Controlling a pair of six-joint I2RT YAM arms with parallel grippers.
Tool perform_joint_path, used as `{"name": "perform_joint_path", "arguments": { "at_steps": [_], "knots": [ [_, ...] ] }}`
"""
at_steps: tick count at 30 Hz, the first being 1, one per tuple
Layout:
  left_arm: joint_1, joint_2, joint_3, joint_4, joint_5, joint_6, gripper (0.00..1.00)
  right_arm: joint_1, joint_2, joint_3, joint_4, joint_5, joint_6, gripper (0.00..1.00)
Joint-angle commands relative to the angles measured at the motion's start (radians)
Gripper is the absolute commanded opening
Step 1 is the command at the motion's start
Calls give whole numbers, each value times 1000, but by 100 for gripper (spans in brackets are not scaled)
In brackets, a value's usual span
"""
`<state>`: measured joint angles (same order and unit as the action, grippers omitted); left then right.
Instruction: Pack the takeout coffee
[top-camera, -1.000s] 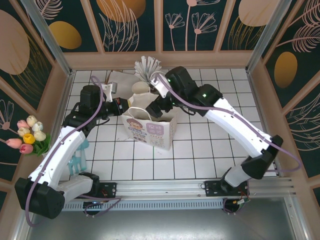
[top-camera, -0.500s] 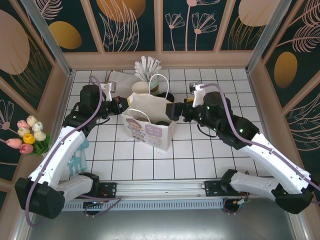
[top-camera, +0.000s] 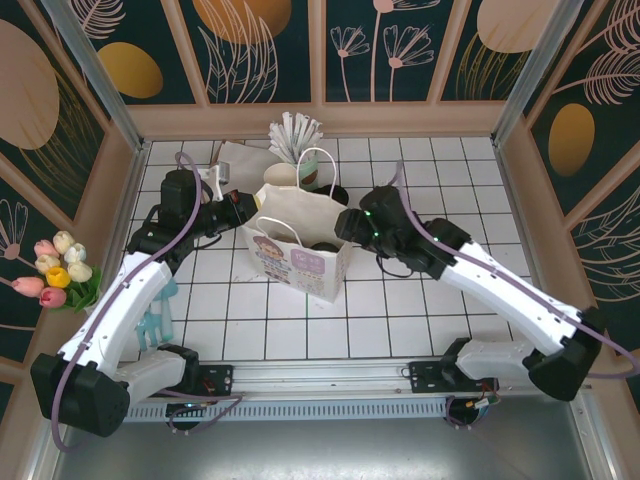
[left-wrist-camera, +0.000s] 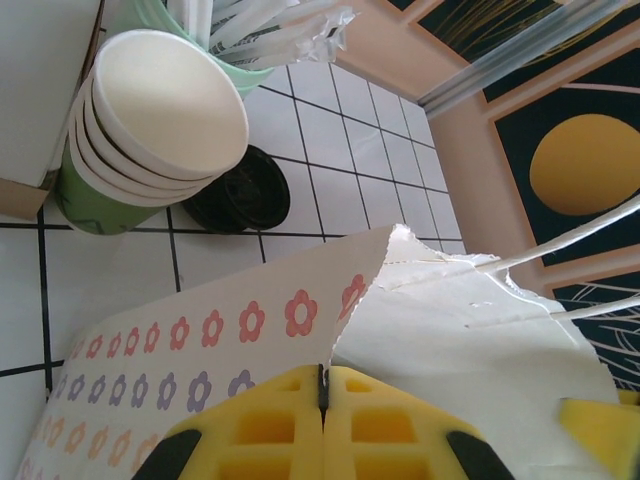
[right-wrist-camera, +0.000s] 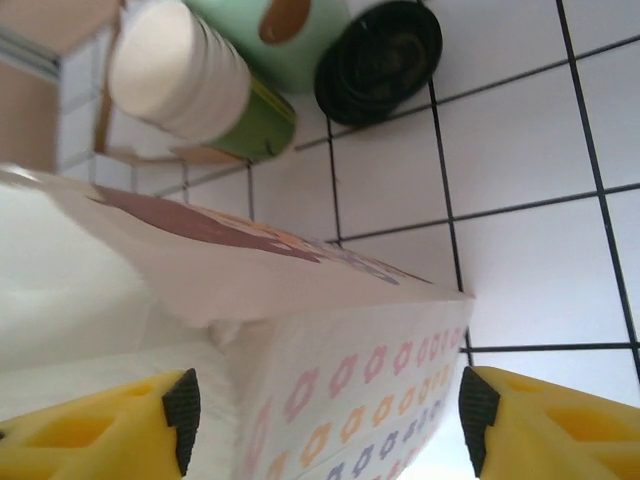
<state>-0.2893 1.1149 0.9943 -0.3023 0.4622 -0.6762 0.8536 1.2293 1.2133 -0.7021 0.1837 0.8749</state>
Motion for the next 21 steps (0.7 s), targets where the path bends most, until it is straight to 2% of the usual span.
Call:
{"name": "perform_joint_path", "arguments": {
  "at_steps": [1,3,5,10,15,21],
  "knots": [
    [-9,4,-12,39,-1,-66,0,6,26,83,-40,-8,-13,57],
    [-24,1,2,-1,-60,-68,0,0,52,122,-63,-5,-50,42],
    [-44,-6,15,-27,-110,-72,0,-18,65,152,-73,-14,-95,31],
    [-93,1,11,21,-112,-127,5,-139,92,210,-58,-96,-237,11],
    [-131,13,-11,138,-100,-209,9,-227,131,268,-61,-117,-354,3],
    [-134,19,-15,222,-63,-231,24,-299,193,300,-51,-164,-483,2]
  ]
}}
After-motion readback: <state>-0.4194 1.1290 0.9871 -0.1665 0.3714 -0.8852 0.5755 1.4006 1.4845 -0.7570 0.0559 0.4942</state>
